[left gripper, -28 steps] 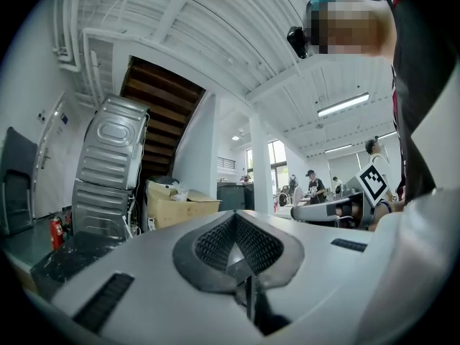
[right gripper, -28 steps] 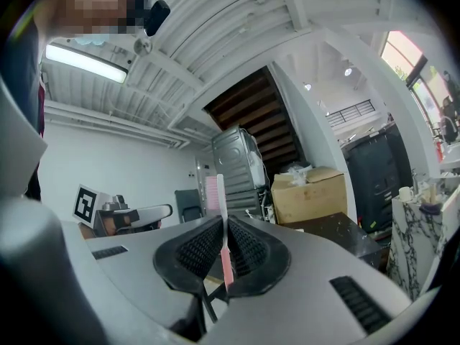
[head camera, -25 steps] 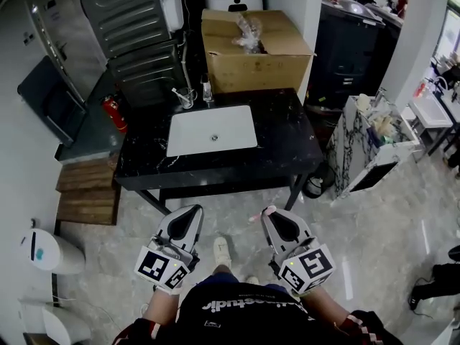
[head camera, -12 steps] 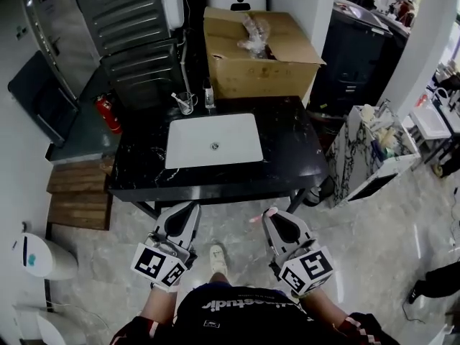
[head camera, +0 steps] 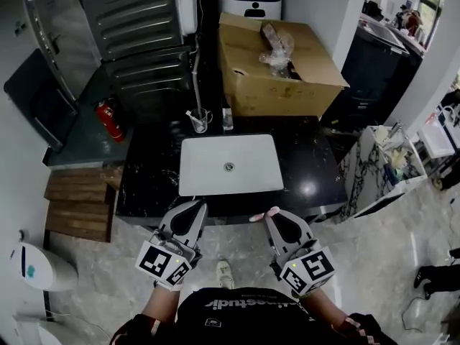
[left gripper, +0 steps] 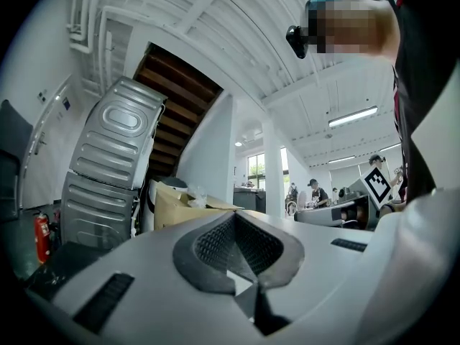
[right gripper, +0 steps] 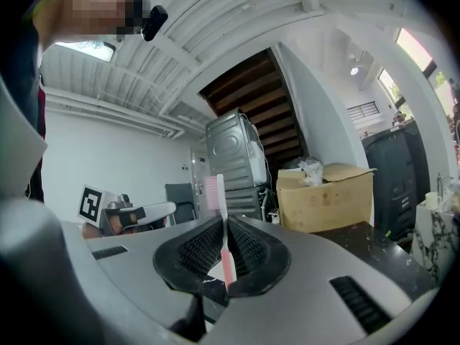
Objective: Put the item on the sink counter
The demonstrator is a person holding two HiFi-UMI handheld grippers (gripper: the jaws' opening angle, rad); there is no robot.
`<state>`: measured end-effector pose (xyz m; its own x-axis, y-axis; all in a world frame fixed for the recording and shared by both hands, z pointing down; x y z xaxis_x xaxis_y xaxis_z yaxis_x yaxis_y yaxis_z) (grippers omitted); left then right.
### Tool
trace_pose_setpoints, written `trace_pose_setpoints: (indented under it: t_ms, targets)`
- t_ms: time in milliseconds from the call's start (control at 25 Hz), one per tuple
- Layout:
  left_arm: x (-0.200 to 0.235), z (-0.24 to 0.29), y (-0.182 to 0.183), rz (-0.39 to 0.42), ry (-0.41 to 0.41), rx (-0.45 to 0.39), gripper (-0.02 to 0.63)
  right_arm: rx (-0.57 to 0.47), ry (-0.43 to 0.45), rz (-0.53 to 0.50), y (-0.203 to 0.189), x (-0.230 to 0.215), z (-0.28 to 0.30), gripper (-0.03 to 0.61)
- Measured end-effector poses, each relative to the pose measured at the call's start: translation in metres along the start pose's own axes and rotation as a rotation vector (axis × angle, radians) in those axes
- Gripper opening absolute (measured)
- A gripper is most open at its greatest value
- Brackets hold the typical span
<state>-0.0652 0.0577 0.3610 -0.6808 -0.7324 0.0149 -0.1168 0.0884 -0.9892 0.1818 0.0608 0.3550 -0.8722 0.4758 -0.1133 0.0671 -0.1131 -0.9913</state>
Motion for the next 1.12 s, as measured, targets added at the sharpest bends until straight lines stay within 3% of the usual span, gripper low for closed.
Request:
trace_pose_setpoints:
  t_ms: [480, 1120]
  targets:
    - [0.1, 0.009, -0.003, -0.02, -0.049, -0.004, 0.015, 0.02, -0.021, 0.006, 0.005, 0.028, 0.097, 0.052]
    - [0.135, 0.02, -0.01, -0.032, -0.071, -0.021, 0.015, -0.019, -0.051, -0.027, 0.019, 0.03, 0.124, 0.051]
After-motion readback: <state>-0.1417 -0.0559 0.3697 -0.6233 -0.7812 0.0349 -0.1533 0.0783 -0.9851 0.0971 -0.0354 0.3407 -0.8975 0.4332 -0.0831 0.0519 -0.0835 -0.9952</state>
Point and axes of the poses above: the fingertips, and each gripper's own axes: z forward along the fingers, x to its left, y out of its top, the point moved 8 cm from there along -z, backward along the fingers, and after that the axes turned 11 degrees about -y, right-handed, at the moved point
